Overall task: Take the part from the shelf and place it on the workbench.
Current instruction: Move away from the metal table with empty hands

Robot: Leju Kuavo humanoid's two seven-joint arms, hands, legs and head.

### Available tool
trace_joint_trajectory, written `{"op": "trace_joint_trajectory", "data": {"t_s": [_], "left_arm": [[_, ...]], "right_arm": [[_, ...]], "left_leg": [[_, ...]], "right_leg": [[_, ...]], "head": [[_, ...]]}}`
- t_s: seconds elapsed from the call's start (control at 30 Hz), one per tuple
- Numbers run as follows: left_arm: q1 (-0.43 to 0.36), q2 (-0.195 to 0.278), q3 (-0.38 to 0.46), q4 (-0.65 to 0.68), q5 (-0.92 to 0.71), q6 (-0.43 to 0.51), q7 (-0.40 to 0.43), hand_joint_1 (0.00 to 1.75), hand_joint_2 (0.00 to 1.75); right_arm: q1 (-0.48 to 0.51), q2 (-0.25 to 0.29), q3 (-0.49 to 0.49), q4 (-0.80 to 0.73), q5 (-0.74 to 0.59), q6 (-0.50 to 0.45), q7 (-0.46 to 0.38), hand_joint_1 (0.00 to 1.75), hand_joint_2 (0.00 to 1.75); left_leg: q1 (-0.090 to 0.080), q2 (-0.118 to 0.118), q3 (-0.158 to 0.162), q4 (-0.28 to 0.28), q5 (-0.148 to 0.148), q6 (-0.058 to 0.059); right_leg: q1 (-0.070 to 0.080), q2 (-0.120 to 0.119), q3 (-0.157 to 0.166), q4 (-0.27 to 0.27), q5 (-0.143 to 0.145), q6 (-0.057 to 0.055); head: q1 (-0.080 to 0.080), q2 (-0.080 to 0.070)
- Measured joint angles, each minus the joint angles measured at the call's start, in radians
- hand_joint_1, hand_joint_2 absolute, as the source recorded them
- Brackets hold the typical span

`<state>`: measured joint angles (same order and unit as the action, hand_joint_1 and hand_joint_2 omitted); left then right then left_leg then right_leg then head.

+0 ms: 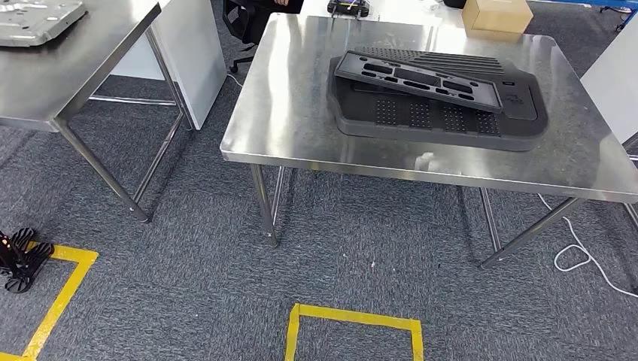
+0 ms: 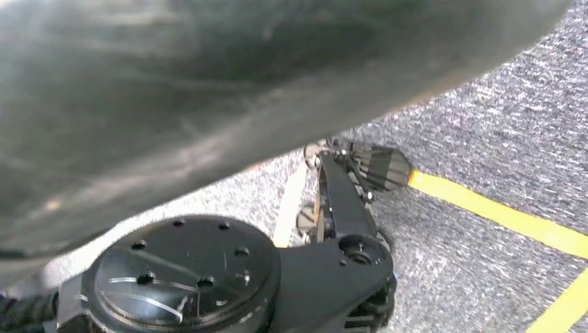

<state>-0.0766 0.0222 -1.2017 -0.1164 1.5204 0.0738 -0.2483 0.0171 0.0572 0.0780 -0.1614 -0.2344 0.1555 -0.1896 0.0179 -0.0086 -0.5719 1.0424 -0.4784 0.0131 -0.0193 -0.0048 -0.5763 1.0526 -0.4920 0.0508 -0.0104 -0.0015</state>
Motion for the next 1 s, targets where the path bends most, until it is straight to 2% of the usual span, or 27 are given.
{"op": "trace_joint_trajectory", "data": {"t_s": [0.1, 0.13, 0.17, 0.2, 0.23, 0.3, 0.33, 0.4, 0.47, 0.5, 0.53, 0.6, 0.63, 0.67, 0.7, 0.77, 0.8, 0.83, 0.87, 0.93, 1.0], "left_arm": [[-0.001, 0.000, 0.000, -0.001, 0.001, -0.001, 0.000, 0.00, 0.00], [-0.001, 0.000, 0.000, -0.001, 0.002, -0.001, 0.000, 0.00, 0.00], [-0.001, 0.000, 0.000, -0.001, 0.004, -0.001, 0.000, 0.00, 0.00], [-0.001, 0.000, 0.000, -0.001, 0.005, -0.001, -0.001, 0.00, 0.00], [-0.001, 0.000, 0.000, -0.001, 0.007, -0.001, -0.001, 0.00, 0.00], [-0.001, -0.001, 0.000, -0.002, 0.009, -0.001, -0.002, 0.00, 0.00], [-0.001, -0.001, 0.001, -0.003, 0.009, -0.001, -0.002, 0.00, 0.00], [-0.001, -0.001, 0.001, -0.004, 0.010, -0.001, -0.003, 0.00, 0.00], [0.001, 0.001, 0.002, -0.004, 0.011, 0.000, -0.003, 0.00, 0.00], [0.001, 0.001, 0.002, -0.004, 0.011, 0.000, -0.003, 0.00, 0.00], [0.002, 0.002, 0.003, -0.004, 0.011, 0.000, -0.003, 0.00, 0.00], [0.002, 0.002, 0.006, -0.005, 0.011, 0.000, -0.003, 0.00, 0.00], [0.002, 0.001, 0.007, -0.006, 0.011, 0.000, -0.003, 0.00, 0.00], [0.002, 0.001, 0.008, -0.007, 0.012, -0.001, -0.003, 0.00, 0.00], [0.003, 0.002, 0.008, -0.007, 0.012, -0.001, -0.003, 0.00, 0.00], [0.002, 0.002, 0.009, -0.008, 0.012, -0.001, -0.004, 0.00, 0.00], [0.001, 0.002, 0.009, -0.008, 0.012, -0.001, -0.004, 0.00, 0.00], [0.000, 0.001, 0.009, -0.009, 0.012, -0.001, -0.005, 0.00, 0.00], [0.000, 0.000, 0.010, -0.009, 0.012, -0.001, -0.006, 0.00, 0.00], [0.000, 0.001, 0.010, -0.009, 0.012, -0.001, -0.006, 0.00, 0.00], [0.001, 0.002, 0.011, -0.009, 0.012, -0.001, -0.007, 0.00, 0.00]], "right_arm": [[0.000, 0.001, 0.004, 0.000, 0.004, 0.003, -0.006, 0.00, 0.00], [0.000, 0.001, 0.005, 0.000, 0.006, 0.004, -0.008, 0.00, 0.00], [0.001, 0.000, 0.006, 0.000, 0.006, 0.005, -0.009, 0.00, 0.00], [0.001, 0.000, 0.007, 0.000, 0.007, 0.006, -0.011, 0.00, 0.00], [0.001, 0.000, 0.008, 0.000, 0.008, 0.007, -0.012, 0.00, 0.00], [-0.001, -0.002, 0.009, 0.000, 0.010, 0.008, -0.016, 0.00, 0.00], [-0.001, -0.003, 0.009, 0.000, 0.012, 0.009, -0.018, 0.00, 0.00], [-0.001, -0.003, 0.010, 0.000, 0.012, 0.011, -0.020, 0.00, 0.00], [0.000, -0.003, 0.012, 0.000, 0.013, 0.012, -0.020, 0.00, 0.00], [0.001, -0.003, 0.014, 0.000, 0.013, 0.012, -0.020, 0.00, 0.00], [0.001, -0.003, 0.016, 0.000, 0.013, 0.013, -0.021, 0.00, 0.00], [0.002, -0.003, 0.018, 0.000, 0.013, 0.013, -0.022, 0.00, 0.00], [0.003, -0.003, 0.018, 0.000, 0.013, 0.013, -0.022, 0.00, 0.00], [0.004, -0.003, 0.019, 0.000, 0.013, 0.013, -0.022, 0.00, 0.00], [0.005, -0.003, 0.019, 0.000, 0.013, 0.013, -0.022, 0.00, 0.00], [0.005, -0.003, 0.021, 0.000, 0.013, 0.013, -0.022, 0.00, 0.00], [0.004, -0.004, 0.022, 0.000, 0.013, 0.013, -0.022, 0.00, 0.00], [0.004, -0.004, 0.023, 0.000, 0.013, 0.013, -0.022, 0.00, 0.00], [0.002, -0.005, 0.024, 0.000, 0.013, 0.013, -0.022, 0.00, 0.00], [0.001, -0.004, 0.026, 0.000, 0.013, 0.013, -0.022, 0.00, 0.00], [0.000, -0.004, 0.027, 0.000, 0.013, 0.013, -0.022, 0.00, 0.00]], "left_leg": [[-0.005, 0.003, -0.020, -0.001, 0.013, 0.019], [-0.007, 0.004, -0.026, -0.001, 0.017, 0.023], [-0.009, 0.004, -0.032, -0.001, 0.021, 0.024], [-0.010, 0.003, -0.036, -0.001, 0.026, 0.024], [-0.010, 0.000, -0.039, -0.001, 0.030, 0.023], [-0.013, -0.005, -0.044, 0.000, 0.039, 0.016], [-0.014, -0.006, -0.046, 0.000, 0.043, 0.011], [-0.014, -0.010, -0.047, -0.004, 0.053, -0.002], [-0.010, -0.011, -0.053, 0.004, 0.049, -0.014], [-0.009, -0.009, -0.063, 0.026, 0.028, -0.018], [-0.007, -0.006, -0.080, 0.069, -0.006, -0.022], [-0.005, -0.001, -0.122, 0.192, -0.086, -0.031], [-0.003, 0.000, -0.135, 0.242, -0.108, -0.035], [-0.001, 0.002, -0.132, 0.261, -0.112, -0.039], [0.003, 0.005, -0.110, 0.240, -0.098, -0.042], [0.010, 0.021, -0.028, 0.117, -0.049, -0.050], [0.010, 0.029, 0.005, 0.058, -0.032, -0.050], [0.008, 0.034, 0.023, 0.021, -0.025, -0.047], [0.004, 0.035, 0.025, 0.007, -0.025, -0.041], [-0.002, 0.024, 0.013, 0.005, -0.015, -0.020], [-0.004, 0.016, 0.000, 0.001, -0.002, 0.001]], "right_leg": [[0.001, 0.001, -0.087, 0.189, -0.090, -0.013], [0.002, 0.001, -0.105, 0.236, -0.106, -0.012], [0.003, 0.001, -0.105, 0.246, -0.107, -0.009], [0.004, 0.002, -0.081, 0.212, -0.094, -0.003], [0.005, 0.003, -0.039, 0.143, -0.071, 0.001], [0.010, 0.015, 0.045, -0.003, -0.032, 0.002], [0.013, 0.019, 0.066, -0.043, -0.021, -0.001], [0.019, 0.018, 0.071, -0.059, -0.011, -0.011], [0.011, 0.009, 0.069, -0.065, 0.002, -0.023], [0.006, 0.004, 0.068, -0.069, 0.010, -0.030], [0.002, -0.002, 0.067, -0.071, 0.016, -0.035], [0.003, -0.012, 0.059, -0.070, 0.024, -0.040], [0.004, -0.018, 0.055, -0.069, 0.027, -0.039], [0.003, -0.024, 0.051, -0.067, 0.029, -0.037], [0.002, -0.029, 0.048, -0.065, 0.030, -0.035], [-0.001, -0.040, 0.046, -0.058, 0.030, -0.030], [0.001, -0.044, 0.043, -0.051, 0.029, -0.026], [0.003, -0.048, 0.039, -0.046, 0.030, -0.020], [0.006, -0.052, 0.035, -0.043, 0.031, -0.013], [0.004, -0.059, 0.028, -0.044, 0.037, 0.000], [0.001, -0.047, 0.009, -0.019, 0.017, 0.004]], "head": [[0.003, 0.000], [0.003, 0.000], [0.003, 0.000], [0.002, 0.000], [0.003, 0.000], [0.002, 0.000], [0.001, 0.000], [0.000, 0.000], [0.000, 0.000], [-0.001, 0.000], [-0.002, 0.000], [-0.005, 0.000], [-0.005, 0.000], [-0.005, 0.000], [-0.005, 0.000], [-0.005, 0.000], [-0.006, 0.000], [-0.007, 0.000], [-0.007, 0.000], [-0.006, 0.000], [-0.003, 0.000]]}}
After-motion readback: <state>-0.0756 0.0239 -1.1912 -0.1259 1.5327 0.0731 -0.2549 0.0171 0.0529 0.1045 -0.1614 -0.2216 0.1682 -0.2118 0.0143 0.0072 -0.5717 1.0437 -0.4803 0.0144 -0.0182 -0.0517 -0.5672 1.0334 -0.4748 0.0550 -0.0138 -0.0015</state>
